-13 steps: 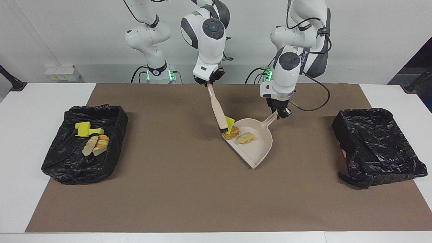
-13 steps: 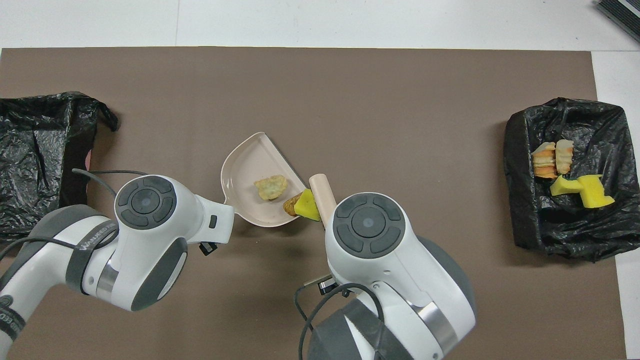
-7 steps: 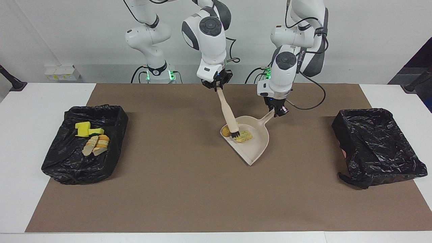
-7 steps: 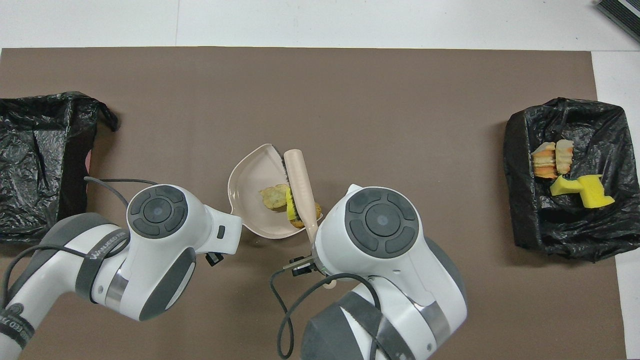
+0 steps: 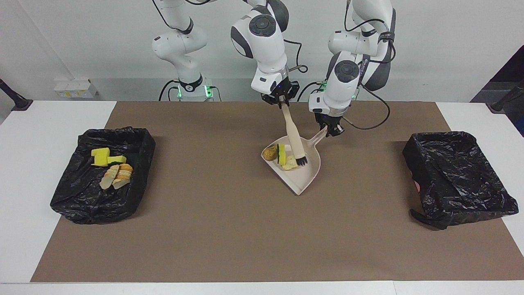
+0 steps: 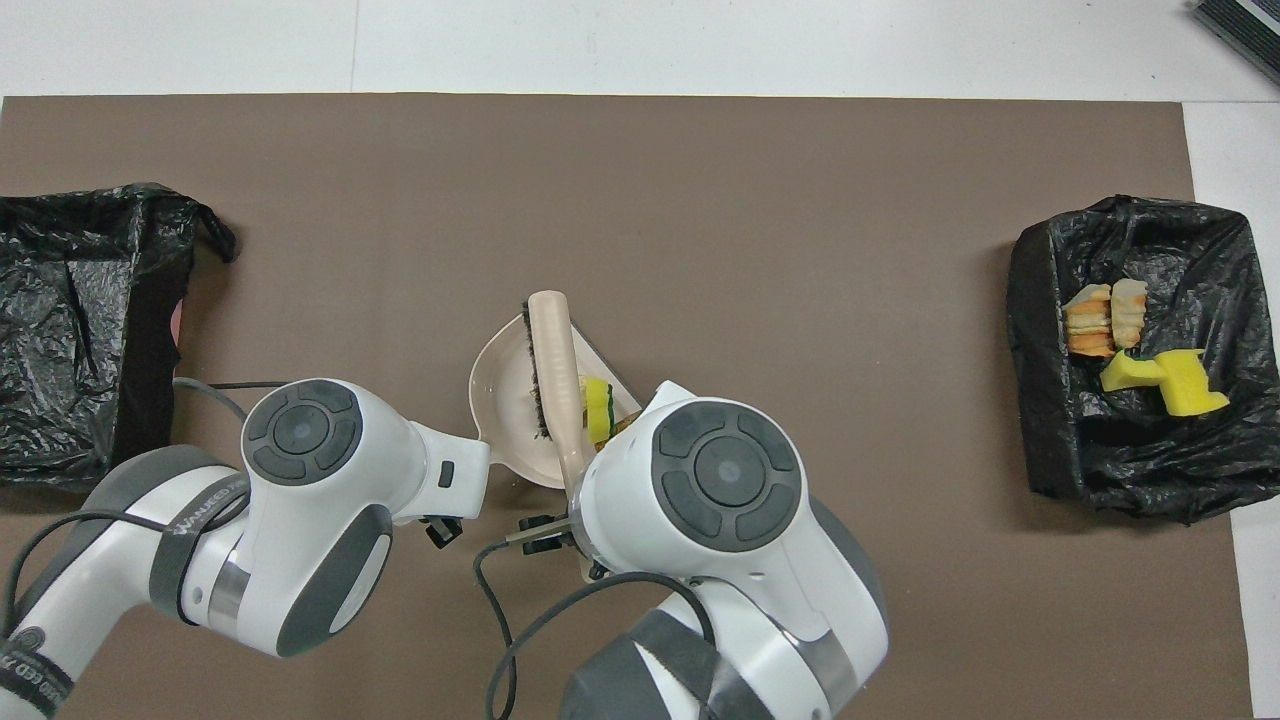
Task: Sweep and dump trash in bin
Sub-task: 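Carry the loaded dustpan toward the bin with the left gripper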
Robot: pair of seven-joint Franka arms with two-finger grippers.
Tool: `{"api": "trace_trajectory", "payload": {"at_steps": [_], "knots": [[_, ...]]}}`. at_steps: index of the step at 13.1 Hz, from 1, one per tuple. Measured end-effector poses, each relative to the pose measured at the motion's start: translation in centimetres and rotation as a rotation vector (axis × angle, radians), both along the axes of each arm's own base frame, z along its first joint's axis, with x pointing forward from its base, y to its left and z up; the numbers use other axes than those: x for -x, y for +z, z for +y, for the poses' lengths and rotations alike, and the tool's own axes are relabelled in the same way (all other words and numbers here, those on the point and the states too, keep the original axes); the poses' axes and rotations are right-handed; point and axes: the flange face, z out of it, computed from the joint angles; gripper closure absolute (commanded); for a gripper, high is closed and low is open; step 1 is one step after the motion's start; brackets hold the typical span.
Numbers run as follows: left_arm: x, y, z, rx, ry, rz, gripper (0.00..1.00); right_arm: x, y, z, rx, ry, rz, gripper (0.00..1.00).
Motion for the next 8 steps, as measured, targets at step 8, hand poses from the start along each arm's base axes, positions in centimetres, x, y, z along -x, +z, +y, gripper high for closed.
{"api": "trace_trajectory", "payload": {"at_steps": [8], "knots": [[-3.3,3.0,6.9,0.055,0.286,-0.046,1.00,0.5,1.3,-7.5,0.132,-0.047,0.064,1.00]]}}
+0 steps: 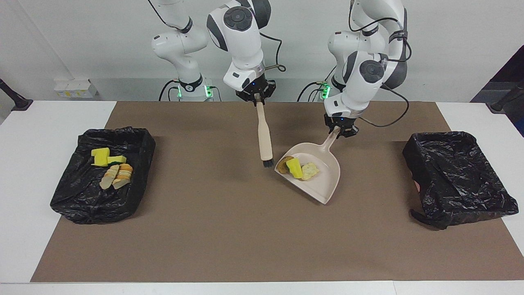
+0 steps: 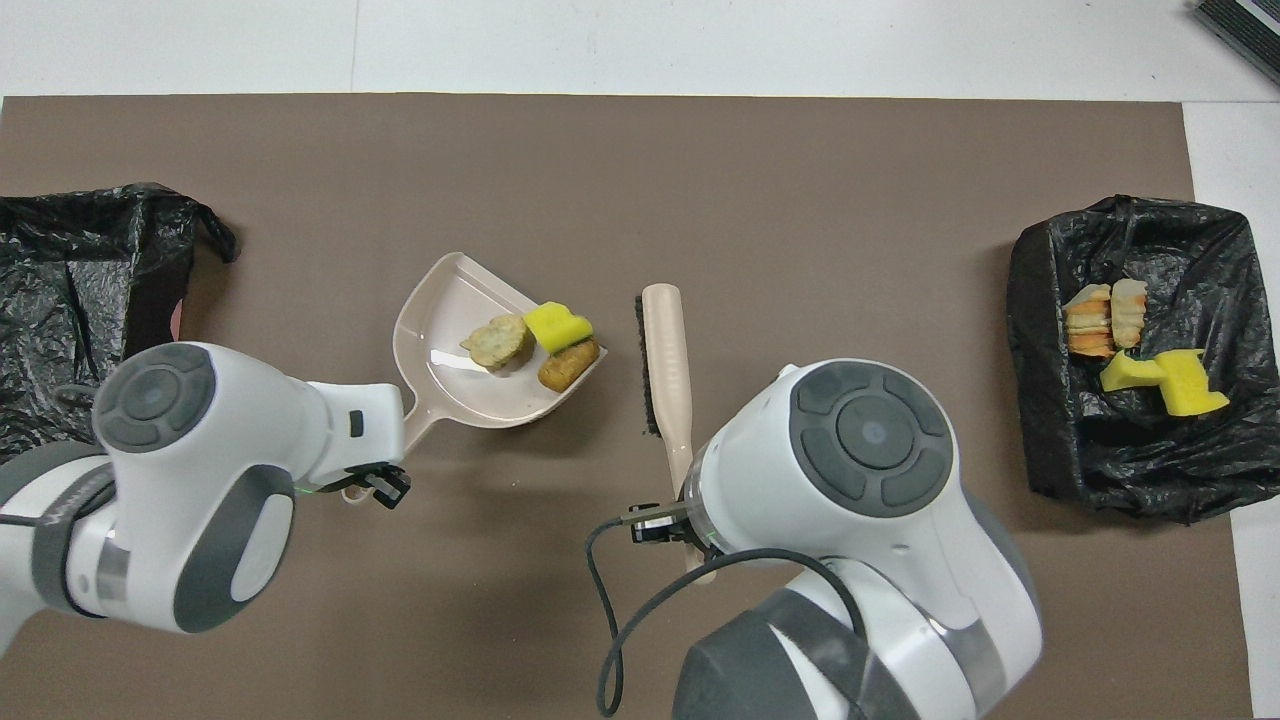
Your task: Sweep and dump trash in bin
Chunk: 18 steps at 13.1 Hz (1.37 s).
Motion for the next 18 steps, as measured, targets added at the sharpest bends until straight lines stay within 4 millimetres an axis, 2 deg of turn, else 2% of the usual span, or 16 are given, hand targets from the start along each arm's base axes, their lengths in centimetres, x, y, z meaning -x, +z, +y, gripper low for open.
{"api": "trace_trajectory", "payload": {"at_steps": [2,6,7,9,11,14,16,18], "knots": [[-1.0,2.0,2.3,0.032,0.064,-0.035,1.00,2.5,-1.2,0.2,0.033,-0.004,0.024,1.00],[-2.4,4.5,5.8,0.080,0.109,-0.083,1.00,9.1,-3.1,5.1,0.102,-0.001,0.060,1.00],[-2.4,5.0,6.6,0.083,0.113,-0.091,1.00,10.1,-3.3,5.5,0.110,0.010,0.062,1.00],[-1.8,5.4,7.5,0.079,0.109,-0.058,1.00,10.4,-3.5,5.1,0.110,0.007,0.057,1.00],[-0.6,5.3,8.4,0.075,0.052,0.024,1.00,9.1,-3.6,4.7,0.079,-0.019,0.023,1.00],[0.1,5.5,12.5,0.053,-0.085,0.057,1.00,6.0,-4.2,4.6,0.056,-0.041,0.001,1.00],[0.0,5.3,14.8,0.026,-0.205,0.047,1.00,2.7,-4.6,6.0,0.063,-0.031,-0.033,1.00],[-0.9,4.7,15.7,-0.052,-0.328,0.023,1.00,-1.6,-5.3,7.0,0.063,-0.010,-0.061,1.00]]}}
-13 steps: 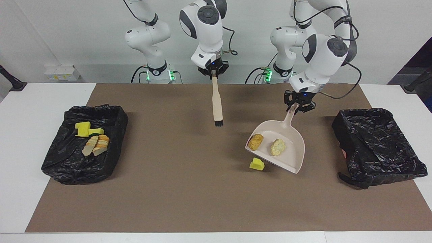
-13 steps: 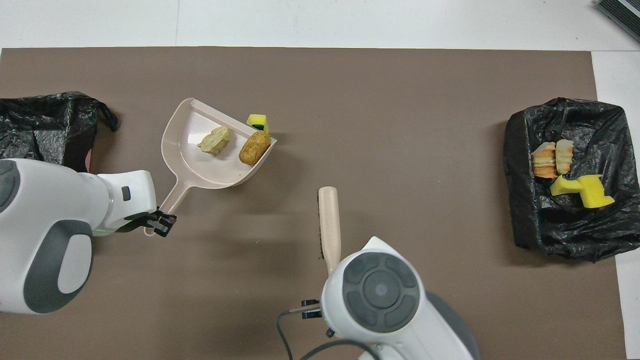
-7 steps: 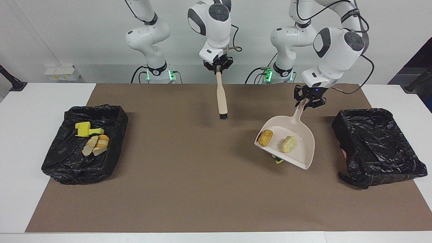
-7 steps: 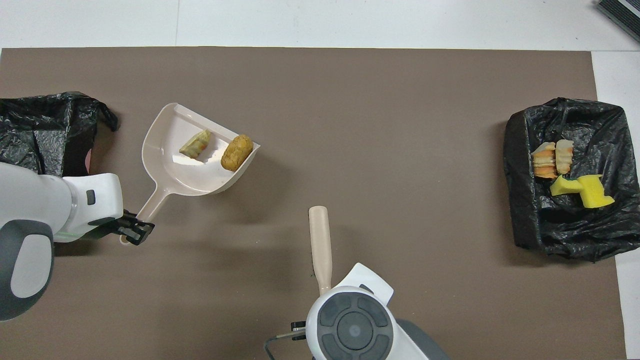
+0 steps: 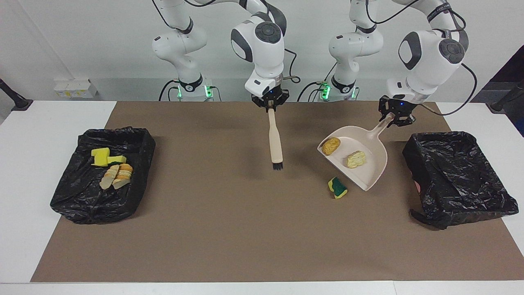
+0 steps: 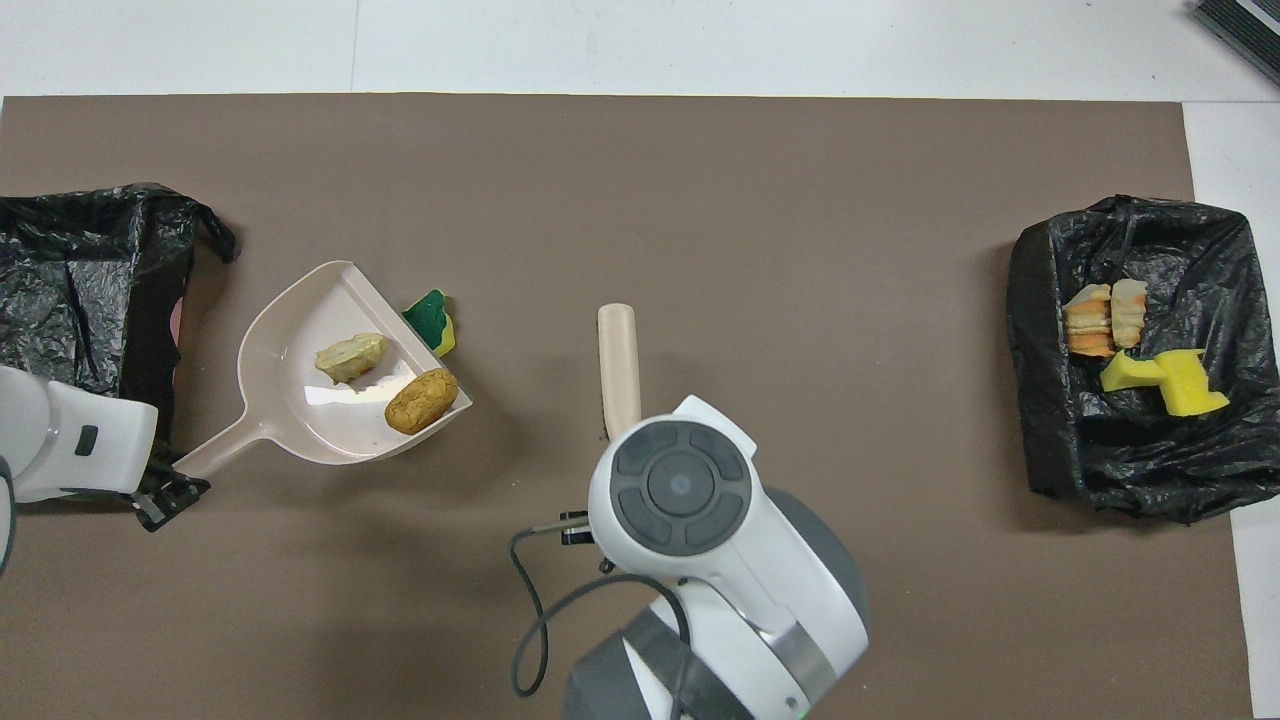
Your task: Sweep and dump trash in bin
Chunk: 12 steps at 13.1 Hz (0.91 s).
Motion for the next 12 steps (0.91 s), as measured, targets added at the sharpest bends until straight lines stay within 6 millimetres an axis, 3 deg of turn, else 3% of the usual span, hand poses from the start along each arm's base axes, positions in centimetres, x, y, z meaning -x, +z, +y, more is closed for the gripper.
{"api": "trace_trajectory", "payload": {"at_steps": [3,6,9,12], "knots": [[-2.1,-0.5,1.5,-0.069,-0.184,-0.026,1.00,-5.7,-2.0,3.5,0.001,0.040,-0.045,1.00],[-4.4,-2.3,3.3,-0.121,-0.262,0.012,1.00,-9.2,-5.0,8.3,-0.028,0.071,-0.066,1.00],[-5.4,-4.2,3.3,-0.130,-0.314,0.041,1.00,-9.7,-8.1,11.1,-0.040,0.137,-0.054,1.00],[-6.2,-6.1,1.6,-0.121,-0.356,0.045,1.00,-8.2,-10.5,13.4,-0.009,0.238,-0.054,1.00]]}}
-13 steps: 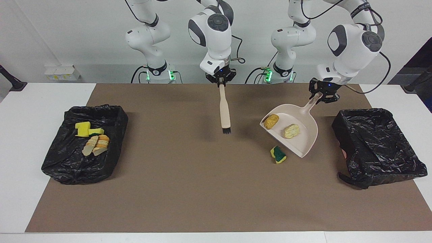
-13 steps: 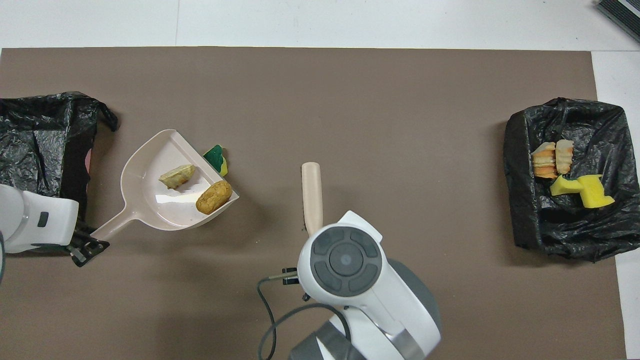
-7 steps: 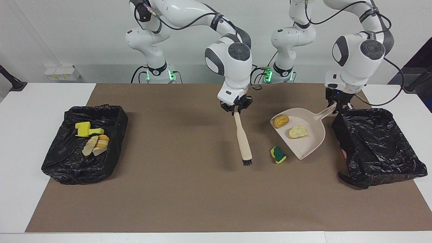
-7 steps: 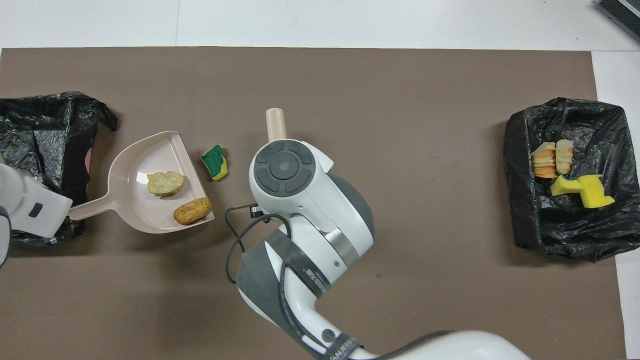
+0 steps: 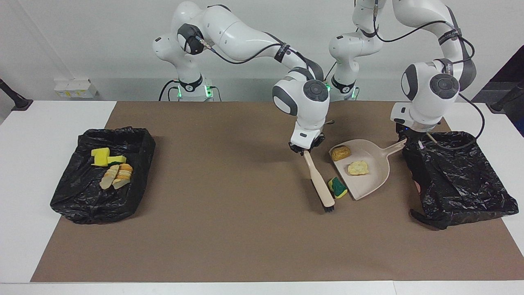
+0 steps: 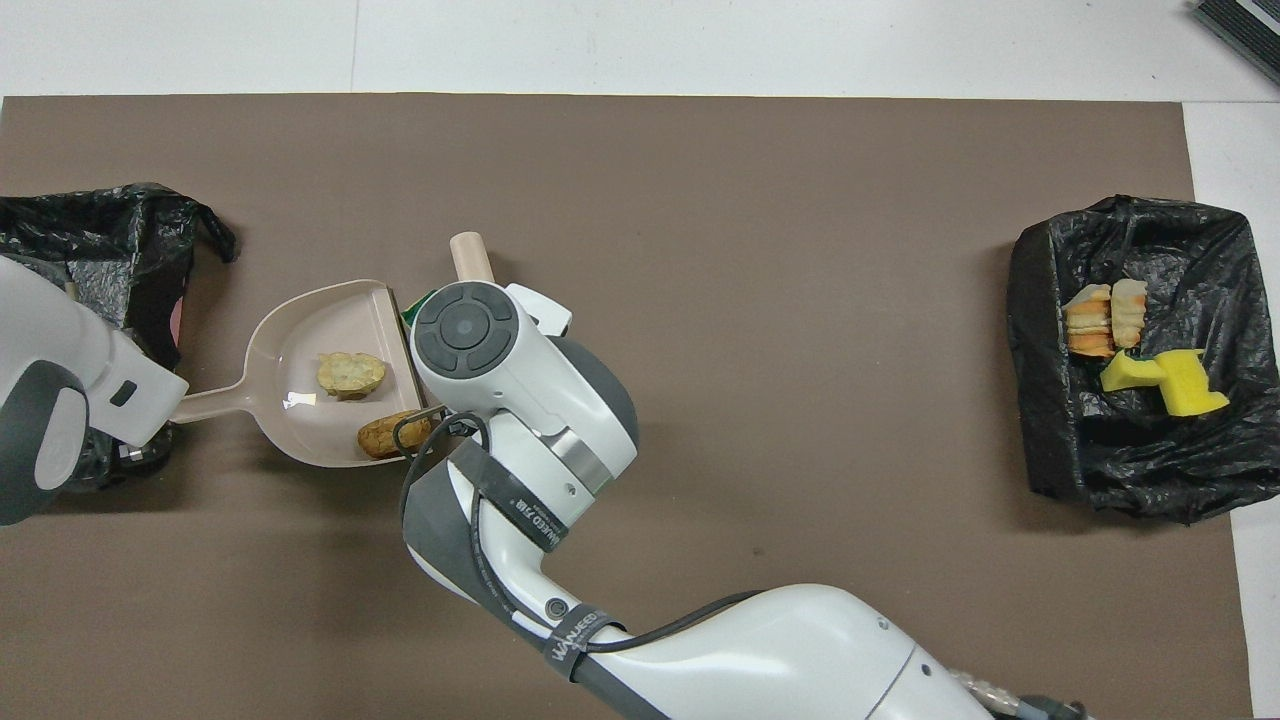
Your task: Sweep and dump trash in bin
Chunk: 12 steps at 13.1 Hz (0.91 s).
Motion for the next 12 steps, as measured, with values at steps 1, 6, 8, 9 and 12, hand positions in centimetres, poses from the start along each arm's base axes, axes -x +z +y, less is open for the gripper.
{"api": "trace_trajectory", "payload": {"at_steps": [1,6,8,9,12], "knots": [[-0.1,-0.3,-0.3,0.001,-0.007,0.002,1.00,0.7,-0.5,0.7,0.009,0.027,0.002,1.00],[-0.6,-0.8,-3.2,0.006,-0.045,-0.024,1.00,4.7,-1.0,3.8,0.044,0.117,0.026,1.00],[-0.7,-0.8,-3.5,0.006,-0.039,-0.027,1.00,6.8,0.0,5.2,0.059,0.154,0.031,1.00],[-0.6,-0.8,-3.5,0.015,-0.034,-0.027,1.00,7.5,0.8,5.6,0.057,0.166,0.026,1.00],[-0.7,-0.4,-3.1,0.090,0.035,-0.034,1.00,7.3,4.7,4.5,0.046,0.155,0.001,1.00]]}}
